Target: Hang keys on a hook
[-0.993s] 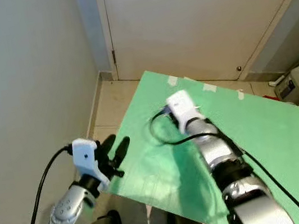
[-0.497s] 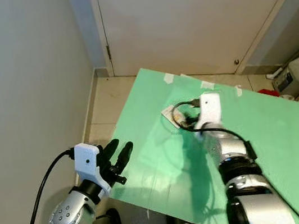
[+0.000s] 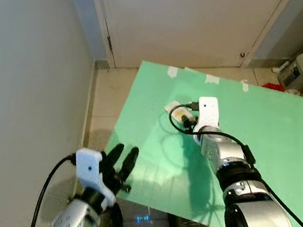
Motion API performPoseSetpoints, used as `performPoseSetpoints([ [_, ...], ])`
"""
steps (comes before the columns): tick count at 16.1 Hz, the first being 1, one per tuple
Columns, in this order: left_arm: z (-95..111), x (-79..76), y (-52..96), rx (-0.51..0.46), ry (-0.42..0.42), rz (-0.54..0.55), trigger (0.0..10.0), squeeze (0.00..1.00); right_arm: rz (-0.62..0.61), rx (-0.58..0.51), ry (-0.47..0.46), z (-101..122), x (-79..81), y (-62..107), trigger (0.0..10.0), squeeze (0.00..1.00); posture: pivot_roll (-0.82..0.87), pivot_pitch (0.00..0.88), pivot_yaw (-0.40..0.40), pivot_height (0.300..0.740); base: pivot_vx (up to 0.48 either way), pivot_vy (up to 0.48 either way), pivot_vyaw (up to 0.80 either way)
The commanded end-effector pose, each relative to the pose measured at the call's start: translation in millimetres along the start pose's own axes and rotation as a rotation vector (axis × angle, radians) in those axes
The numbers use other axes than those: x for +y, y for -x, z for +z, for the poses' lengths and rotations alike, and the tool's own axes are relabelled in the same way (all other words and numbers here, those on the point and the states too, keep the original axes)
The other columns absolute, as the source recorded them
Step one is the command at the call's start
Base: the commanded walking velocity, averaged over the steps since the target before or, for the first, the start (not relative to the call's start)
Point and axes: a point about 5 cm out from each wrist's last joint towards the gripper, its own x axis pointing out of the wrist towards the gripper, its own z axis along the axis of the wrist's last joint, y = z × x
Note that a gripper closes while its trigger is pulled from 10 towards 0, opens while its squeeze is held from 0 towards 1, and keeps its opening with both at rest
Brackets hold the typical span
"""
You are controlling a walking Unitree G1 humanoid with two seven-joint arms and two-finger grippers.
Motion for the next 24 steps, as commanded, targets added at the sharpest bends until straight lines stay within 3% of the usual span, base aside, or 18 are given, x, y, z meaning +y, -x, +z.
performPoseSetpoints([
  [1,-1.1,-6.9,2.7,0.015,0.014,-0.015,10.0,0.0,-0.02,-0.029,-0.014,3.4,-5.2,2.2,10.0,0.0,0.1,0.396,-0.073,0.74,0.0,0.0,0.0],
  [6,3.4,-20.5,12.7,0.025,0.041,-0.023,10.0,0.0,-0.016,0.007,-0.052,-0.9,8.0,-0.2,10.0,0.0,0.09,0.454,-0.081,0.74,0.0,0.0,0.0],
  [9,5.9,-19.9,15.0,0.03,0.04,-0.02,10.0,0.0,-0.02,0.017,-0.059,-2.0,17.0,-1.6,10.0,0.0,0.11,0.455,-0.081,0.74,0.0,0.0,0.0],
  [10,7.7,-19.1,15.0,0.029,0.036,-0.017,10.0,0.0,-0.01,0.032,-0.078,-4.3,19.9,-1.9,9.1,0.0,0.11,0.452,-0.083,0.74,0.0,0.0,0.0],
  [11,8.2,-18.9,14.8,0.029,0.036,-0.016,10.0,0.0,-0.005,0.04,-0.087,-5.3,20.6,-2.1,6.0,0.0,0.11,0.451,-0.084,0.74,0.0,0.0,0.0],
  [12,9.6,-18.3,13.6,0.027,0.032,-0.013,10.0,0.0,-0.007,0.065,-0.114,-8.7,21.4,-2.2,1.2,0.0,0.11,0.448,-0.085,0.74,0.0,0.0,0.0],
  [13,10.4,-18.2,12.9,0.026,0.03,-0.013,10.0,0.0,-0.016,0.093,-0.135,-12.5,20.8,-2.4,0.0,0.0,0.11,0.446,-0.086,0.74,0.0,0.0,0.0],
  [16,11.4,-19.2,11.4,0.026,0.027,-0.016,10.0,0.0,-0.016,0.149,-0.211,-19.7,19.9,-2.8,0.0,0.0,0.11,0.437,-0.089,0.74,0.0,0.0,0.0],
  [24,15.6,-20.0,5.0,0.008,0.028,-0.013,10.0,0.0,-0.028,0.111,-0.313,-1.4,10.6,-5.7,0.0,0.0,0.1,0.431,-0.093,0.74,0.0,0.0,0.0],
])
